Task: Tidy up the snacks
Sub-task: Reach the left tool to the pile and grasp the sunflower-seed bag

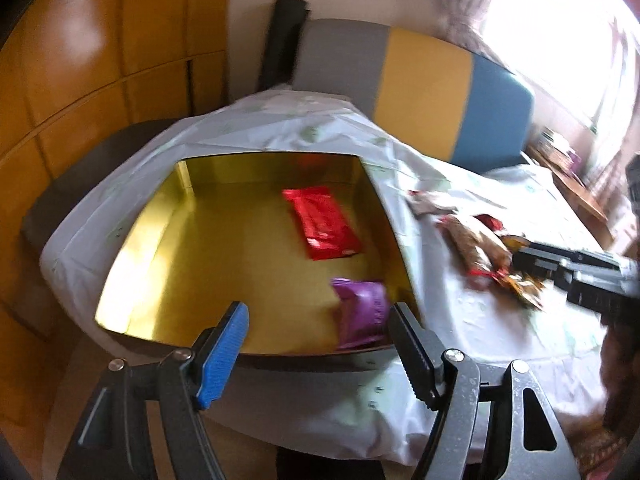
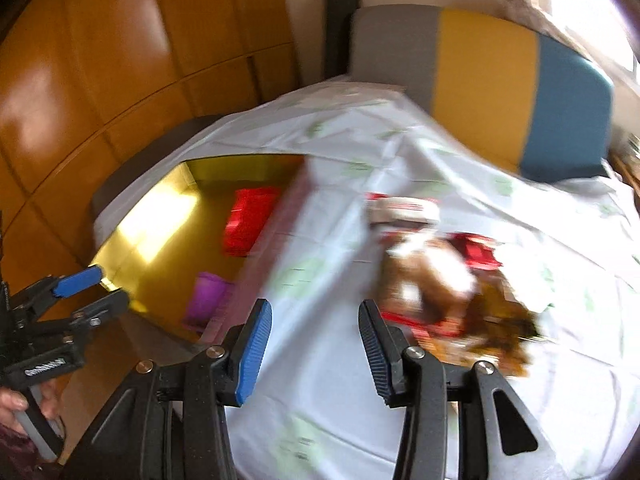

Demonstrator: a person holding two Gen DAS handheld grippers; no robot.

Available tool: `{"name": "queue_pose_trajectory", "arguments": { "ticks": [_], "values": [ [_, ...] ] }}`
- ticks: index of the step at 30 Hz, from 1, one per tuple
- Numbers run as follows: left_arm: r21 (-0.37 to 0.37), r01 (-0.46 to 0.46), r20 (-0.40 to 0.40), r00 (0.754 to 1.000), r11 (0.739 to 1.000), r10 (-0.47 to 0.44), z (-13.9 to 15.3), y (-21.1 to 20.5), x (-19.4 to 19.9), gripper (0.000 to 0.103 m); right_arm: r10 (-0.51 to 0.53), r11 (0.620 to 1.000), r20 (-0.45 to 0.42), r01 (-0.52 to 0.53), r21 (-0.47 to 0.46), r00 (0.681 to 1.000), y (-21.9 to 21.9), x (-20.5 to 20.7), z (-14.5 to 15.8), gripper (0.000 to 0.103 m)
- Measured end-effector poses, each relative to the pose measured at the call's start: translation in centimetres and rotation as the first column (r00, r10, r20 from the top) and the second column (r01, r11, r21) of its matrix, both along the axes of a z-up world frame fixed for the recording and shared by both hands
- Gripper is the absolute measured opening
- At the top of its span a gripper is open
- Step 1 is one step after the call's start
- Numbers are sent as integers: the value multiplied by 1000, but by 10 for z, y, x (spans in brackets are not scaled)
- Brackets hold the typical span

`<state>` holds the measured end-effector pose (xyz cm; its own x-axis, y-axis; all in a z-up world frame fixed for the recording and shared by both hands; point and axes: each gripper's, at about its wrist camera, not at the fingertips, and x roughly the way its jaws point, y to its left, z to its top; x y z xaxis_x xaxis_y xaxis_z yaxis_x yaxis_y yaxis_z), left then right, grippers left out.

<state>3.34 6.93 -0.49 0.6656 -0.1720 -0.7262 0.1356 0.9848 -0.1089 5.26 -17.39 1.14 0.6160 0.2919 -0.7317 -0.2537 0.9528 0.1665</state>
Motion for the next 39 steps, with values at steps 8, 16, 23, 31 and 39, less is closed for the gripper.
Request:
{"name": "queue_pose_trajectory", "arguments": {
  "ticks": [8,16,23,31,39],
  "values": [
    [3,180,-23,983,984,-179,5,-58,2,62,-248,966,-15,246,-78,969,-123,-5,-6,46],
    [-26,339,-123,933,941,-339,-7,-126,11,40,-558,823,-148,567,23,816,-234,-9,-38,46],
    [-104,393,-209,890,914,-406,-22,-178,27,41,-570,792,-214,600,114,793,-252,-10,-44,46],
    [-6,513,-163,846,858,-507,-24,-240,37,68,-556,797,-204,587,142,806,-249,-11,-38,47],
    [209,634,-172,773,745,-610,-55,-301,61,75,-555,788,-203,588,180,806,-253,-12,-35,47]
  ]
}}
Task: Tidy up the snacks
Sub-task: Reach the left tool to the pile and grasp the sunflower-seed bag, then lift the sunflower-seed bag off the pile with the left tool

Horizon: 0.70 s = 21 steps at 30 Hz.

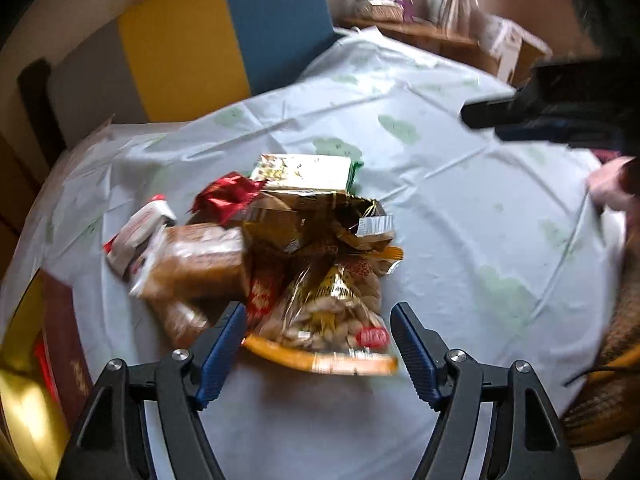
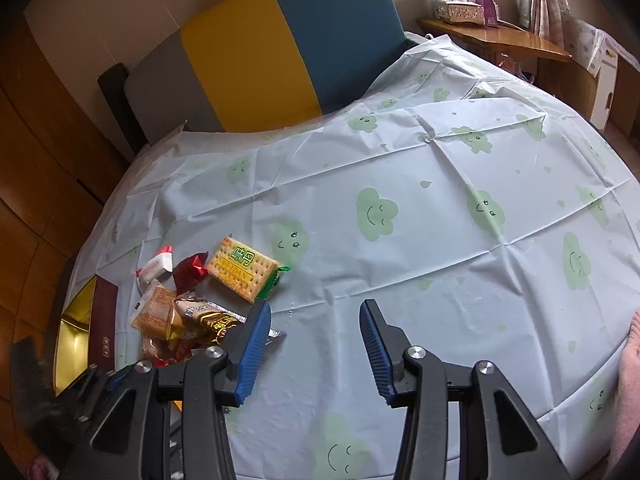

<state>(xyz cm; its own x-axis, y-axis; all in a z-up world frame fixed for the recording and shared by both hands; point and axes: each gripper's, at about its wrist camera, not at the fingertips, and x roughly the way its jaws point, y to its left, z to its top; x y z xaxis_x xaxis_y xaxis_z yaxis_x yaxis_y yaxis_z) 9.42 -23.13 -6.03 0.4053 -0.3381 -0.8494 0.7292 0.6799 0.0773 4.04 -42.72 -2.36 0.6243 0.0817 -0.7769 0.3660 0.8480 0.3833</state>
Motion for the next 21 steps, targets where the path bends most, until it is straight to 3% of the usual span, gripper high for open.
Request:
{"name": "queue_pose_trajectory", "arguments": {
  "ticks": [1,3,6,16,21],
  "values": [
    [12,3,-3,1000,1000,-3,-5,-5,3,74,2,1000,1,-2,2,1000,0,0,0,47],
    [25,24,-21,1000,999,-23,-14,-13,7,60,6,1000,0,-6,4,1000,0,1,0,47],
    [32,44,26,999,999,-45,-15,-15,0,51,11,1000,1,-11,-1,1000,1,2,0,47],
    [-43,45,-2,999,998,-46,-12,42,-66,49,31,999,-16,-32,-26,999,5,3,-2,47],
    [-86,10,-60,998,996,-15,-9,64,-71,55,64,997,-42,-66,-49,997,12,6,-5,47]
  ]
}}
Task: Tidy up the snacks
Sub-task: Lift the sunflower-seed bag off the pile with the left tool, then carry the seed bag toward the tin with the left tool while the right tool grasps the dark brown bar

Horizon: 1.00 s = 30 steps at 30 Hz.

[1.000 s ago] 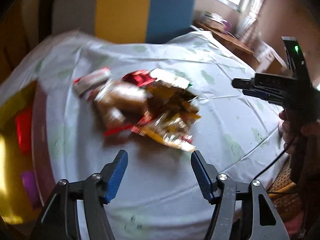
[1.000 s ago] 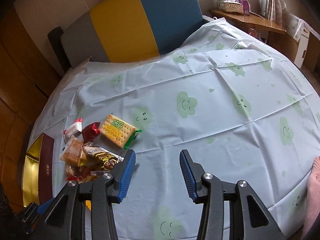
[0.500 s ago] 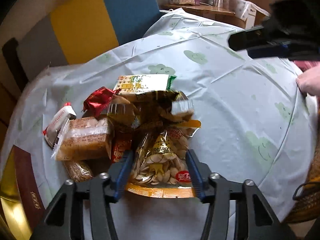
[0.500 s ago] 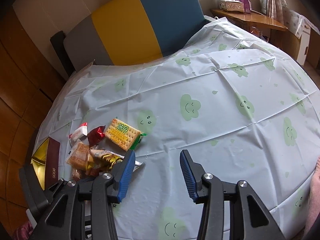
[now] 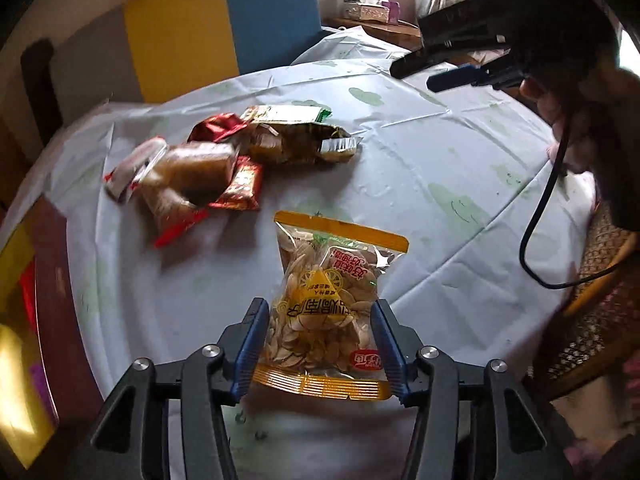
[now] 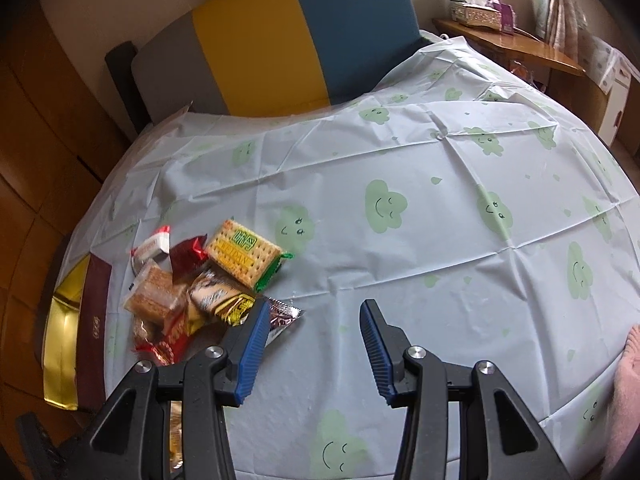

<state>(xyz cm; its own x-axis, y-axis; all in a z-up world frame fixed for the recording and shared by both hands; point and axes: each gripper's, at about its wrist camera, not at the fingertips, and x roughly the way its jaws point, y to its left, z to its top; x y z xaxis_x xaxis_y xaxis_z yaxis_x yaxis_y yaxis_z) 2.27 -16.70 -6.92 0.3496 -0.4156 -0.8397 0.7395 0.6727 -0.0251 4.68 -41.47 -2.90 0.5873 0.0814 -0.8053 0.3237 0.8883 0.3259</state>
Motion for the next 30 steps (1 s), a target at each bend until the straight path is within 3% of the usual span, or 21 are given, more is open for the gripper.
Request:
{"name": "queue_pose_trajectory", "arguments": {
  "ticks": [7,11,13,14,17,22,27,30],
  "values": [
    [-10,0,-17,1000,1000,0,6,-6,22,76,32,999,-27,-33,-21,999,10,2,-4,47],
    [31,47,-26,999,998,-46,-5,-23,32,78,42,999,-35,-43,-24,998,11,3,-6,47],
    [14,55,-60,997,998,-54,-9,-23,32,69,43,999,-33,-44,-18,999,11,3,-7,47],
    [-17,70,-91,993,997,-71,-10,-22,30,57,46,999,-32,-46,-15,998,11,3,-7,47],
    [-72,92,-89,991,993,-99,-11,-14,16,48,70,997,-33,-71,-11,997,15,5,-7,47],
    [-161,35,-150,987,986,-60,-17,10,17,45,159,987,-40,-159,0,987,33,8,-10,47],
    [-153,54,-113,991,987,-71,-19,15,8,45,258,965,-71,-260,-17,964,61,20,-7,48],
    [-155,50,-118,991,987,-68,-20,13,9,45,353,928,-119,-363,-78,928,79,41,-8,56]
  ]
}}
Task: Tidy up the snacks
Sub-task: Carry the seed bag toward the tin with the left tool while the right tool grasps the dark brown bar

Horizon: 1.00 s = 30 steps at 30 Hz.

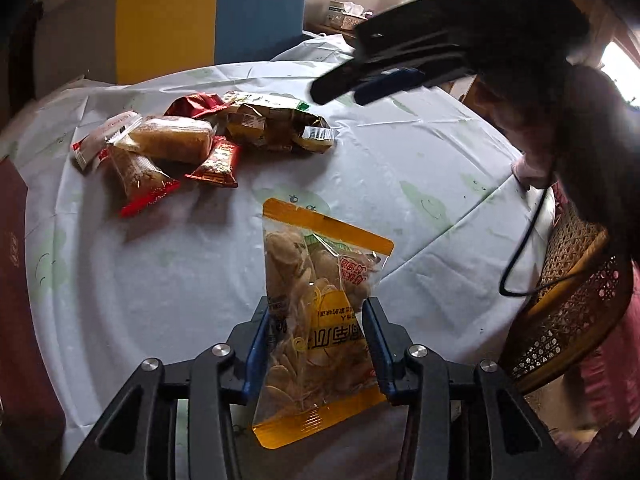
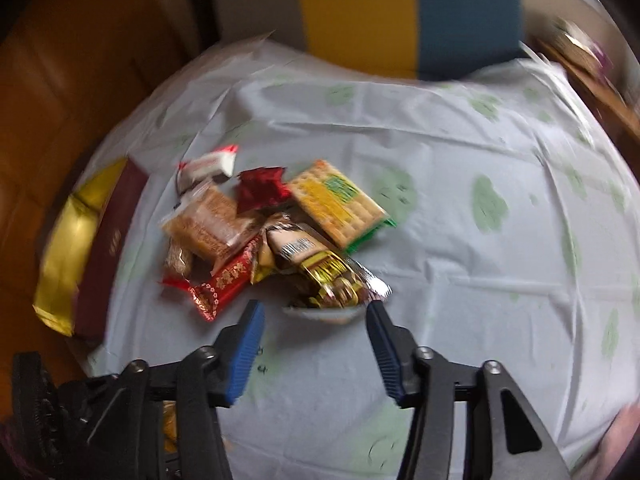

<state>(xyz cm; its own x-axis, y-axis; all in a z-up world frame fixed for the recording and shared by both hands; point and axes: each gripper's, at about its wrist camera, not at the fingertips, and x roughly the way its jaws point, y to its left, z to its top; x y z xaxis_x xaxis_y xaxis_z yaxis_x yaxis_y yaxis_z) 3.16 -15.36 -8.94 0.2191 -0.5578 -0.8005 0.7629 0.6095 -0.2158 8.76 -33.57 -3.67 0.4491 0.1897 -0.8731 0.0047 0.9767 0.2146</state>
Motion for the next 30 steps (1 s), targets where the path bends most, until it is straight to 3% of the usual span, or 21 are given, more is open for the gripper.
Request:
{"name": "queue_pose_trajectory", "arguments": {
  "ticks": [5,7,10,12,16,23,30],
  "values": [
    [-13,-9,-9,1000,1000,9,0,5,1,46,171,978,-91,-180,-101,981,26,33,-18,61],
    [-19,-15,-13,1000,1000,14,-1,6,1,47,185,964,-120,-204,-168,975,33,44,-29,61],
    [-25,-19,-15,1000,1000,19,-1,7,0,47,172,961,-155,-201,-191,973,34,57,-46,61],
    [-27,-22,-11,1000,999,21,-1,7,-1,47,147,967,-150,-174,-186,978,32,59,-55,50],
    [-31,-22,9,1000,999,22,-1,7,-3,46,131,976,-108,-147,-163,986,34,39,-51,40],
    [-26,-55,7,998,998,55,4,14,-12,39,168,980,-85,-176,-88,982,42,-12,-58,43],
    [-56,-123,-44,992,991,120,13,37,-12,35,186,972,-53,-191,-137,981,49,-14,-64,46]
  ]
}}
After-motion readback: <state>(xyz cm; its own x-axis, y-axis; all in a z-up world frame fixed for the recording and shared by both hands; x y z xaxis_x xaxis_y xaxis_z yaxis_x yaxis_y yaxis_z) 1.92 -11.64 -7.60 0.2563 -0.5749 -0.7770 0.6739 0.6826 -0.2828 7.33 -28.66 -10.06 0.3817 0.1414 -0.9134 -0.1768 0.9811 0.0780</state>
